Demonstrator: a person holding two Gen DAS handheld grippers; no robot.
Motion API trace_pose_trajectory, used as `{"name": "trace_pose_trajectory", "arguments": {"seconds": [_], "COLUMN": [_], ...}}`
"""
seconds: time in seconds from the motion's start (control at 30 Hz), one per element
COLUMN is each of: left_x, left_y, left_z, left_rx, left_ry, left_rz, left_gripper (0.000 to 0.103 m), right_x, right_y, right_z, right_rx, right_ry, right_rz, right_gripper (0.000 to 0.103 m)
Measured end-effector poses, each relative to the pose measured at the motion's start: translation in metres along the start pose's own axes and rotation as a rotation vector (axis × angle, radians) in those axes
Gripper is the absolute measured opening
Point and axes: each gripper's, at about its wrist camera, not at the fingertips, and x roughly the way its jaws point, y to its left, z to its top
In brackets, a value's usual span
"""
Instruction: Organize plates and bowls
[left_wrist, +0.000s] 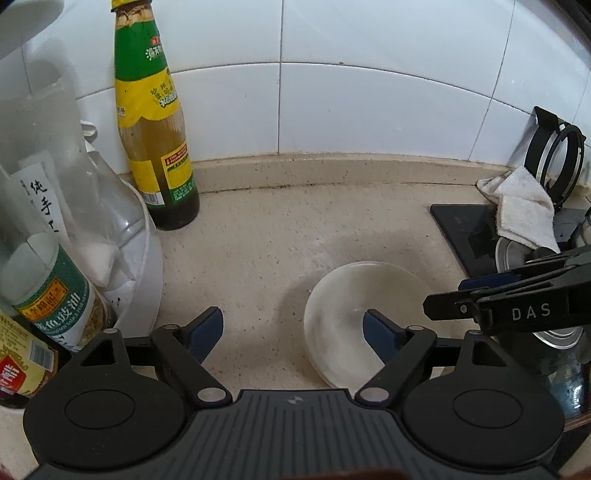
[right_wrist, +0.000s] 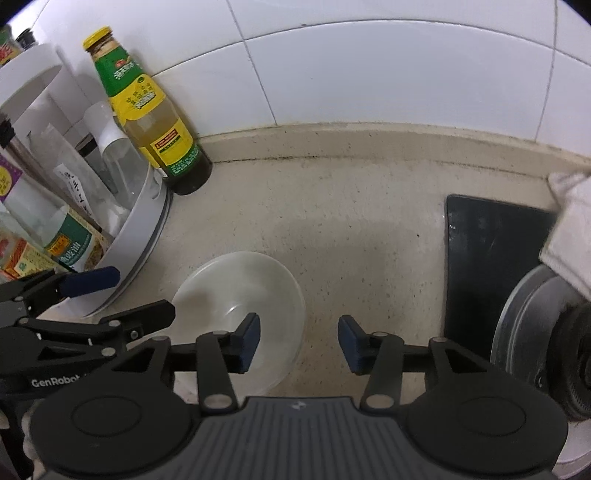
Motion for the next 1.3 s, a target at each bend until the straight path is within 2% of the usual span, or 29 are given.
{"name": "trace_pose_trajectory", "arguments": {"seconds": [0.43,1.3], "left_x": [0.016,0.027], "left_y": [-0.001,-0.007], "left_z": [0.001,-0.002], "left_rx": [0.012,0.035], "left_ry": [0.001,0.006], "left_rz": [-0.004,0.0], "left_gripper": [0.088,0.088], "right_x": [0.02,0.032], "right_y": [-0.003,-0.003], "right_z": [0.006,0.005], "right_rx": [-0.008,-0.009], "right_ry": [0.025,0.037], "right_rz": [0.006,0.012], "right_gripper": [0.046,0.046]}}
